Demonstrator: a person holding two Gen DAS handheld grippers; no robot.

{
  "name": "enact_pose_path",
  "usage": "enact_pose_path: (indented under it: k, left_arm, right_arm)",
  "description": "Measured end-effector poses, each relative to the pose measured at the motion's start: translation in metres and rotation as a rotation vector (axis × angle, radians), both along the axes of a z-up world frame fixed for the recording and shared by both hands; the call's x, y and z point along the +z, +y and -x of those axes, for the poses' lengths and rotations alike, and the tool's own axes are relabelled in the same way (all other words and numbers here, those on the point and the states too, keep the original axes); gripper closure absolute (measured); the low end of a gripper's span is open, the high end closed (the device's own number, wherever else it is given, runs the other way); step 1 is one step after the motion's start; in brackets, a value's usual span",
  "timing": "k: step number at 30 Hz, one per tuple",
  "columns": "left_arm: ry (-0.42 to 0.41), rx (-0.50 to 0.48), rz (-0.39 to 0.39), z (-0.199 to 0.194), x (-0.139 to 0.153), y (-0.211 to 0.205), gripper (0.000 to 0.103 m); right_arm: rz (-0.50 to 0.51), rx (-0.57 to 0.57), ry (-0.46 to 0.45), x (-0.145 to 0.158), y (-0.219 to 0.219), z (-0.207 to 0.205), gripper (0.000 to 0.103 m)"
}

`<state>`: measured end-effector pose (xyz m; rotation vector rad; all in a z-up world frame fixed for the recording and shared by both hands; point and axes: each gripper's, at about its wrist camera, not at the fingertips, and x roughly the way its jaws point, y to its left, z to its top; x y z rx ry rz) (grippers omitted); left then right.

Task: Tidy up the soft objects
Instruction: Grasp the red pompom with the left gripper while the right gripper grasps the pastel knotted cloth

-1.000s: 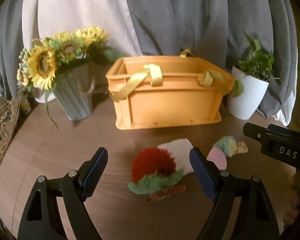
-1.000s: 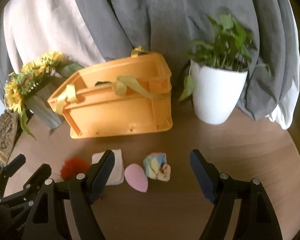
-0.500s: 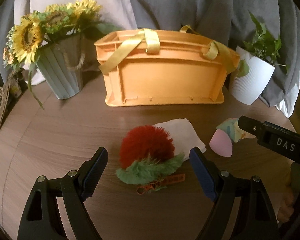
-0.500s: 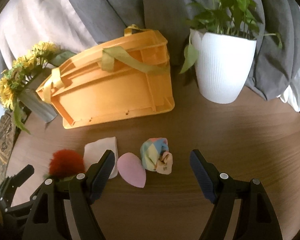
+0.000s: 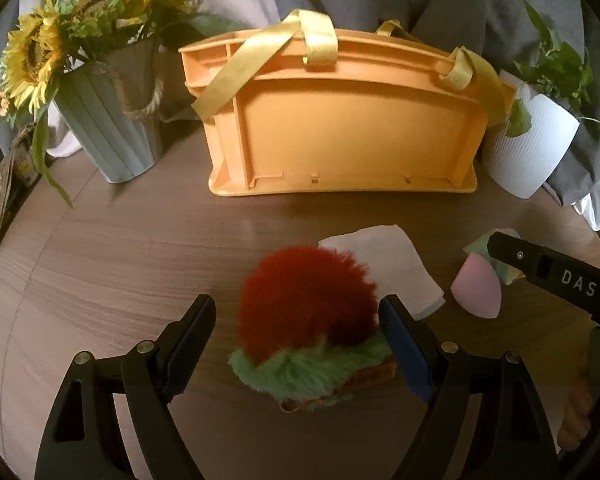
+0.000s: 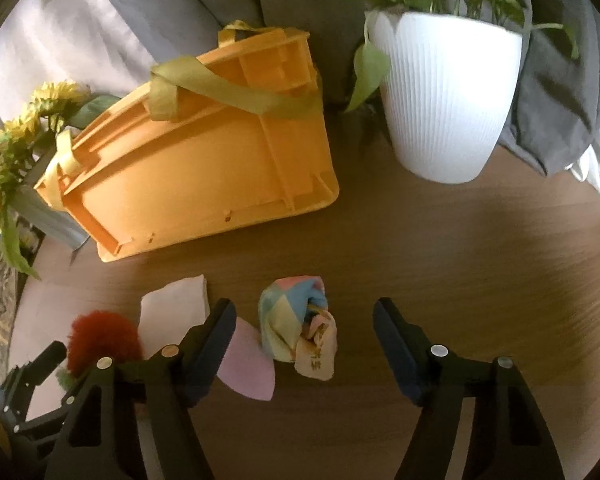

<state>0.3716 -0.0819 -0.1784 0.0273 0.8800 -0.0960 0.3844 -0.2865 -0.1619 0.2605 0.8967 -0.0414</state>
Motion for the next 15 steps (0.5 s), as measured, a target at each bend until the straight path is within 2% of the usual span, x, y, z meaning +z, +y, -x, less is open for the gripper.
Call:
enact_pose_path:
  k: [3,5,7,11,15]
  left_arm:
    - [0.003,-0.003,0.0,-0.0021,-0.0023,0.0002,0.022]
    - [0.006,-0.008,0.004,-0.0024,-0.0035,0.0,0.035]
    - [0.011,-0.021,0.014,-0.0031,-0.0046,-0.0006,0.04]
    - [0.012,-0.036,0.019,-0.0041,-0.0066,-0.0013,0.063]
    - [-0.006,-0.044,0.01,-0.0018,-0.0036,-0.0022,0.071]
  right_arm:
    - [-0.005,0.0,0.014,-0.0059,0.0004,-0.0033,0.039]
    - [-0.015,-0.004,0.021,-0.0083,-0.0001,-0.0043,0.042]
    - [-0.019,-0.005,0.022,-0.0099,-0.0008,-0.0055,0.045]
    - [-0.007,-0.002,0.025,-0.0101,-0.0002,-0.0063,0.056]
    - [0.001,-0.002,0.026,-0.0091,-0.0008,-0.0053,0.061]
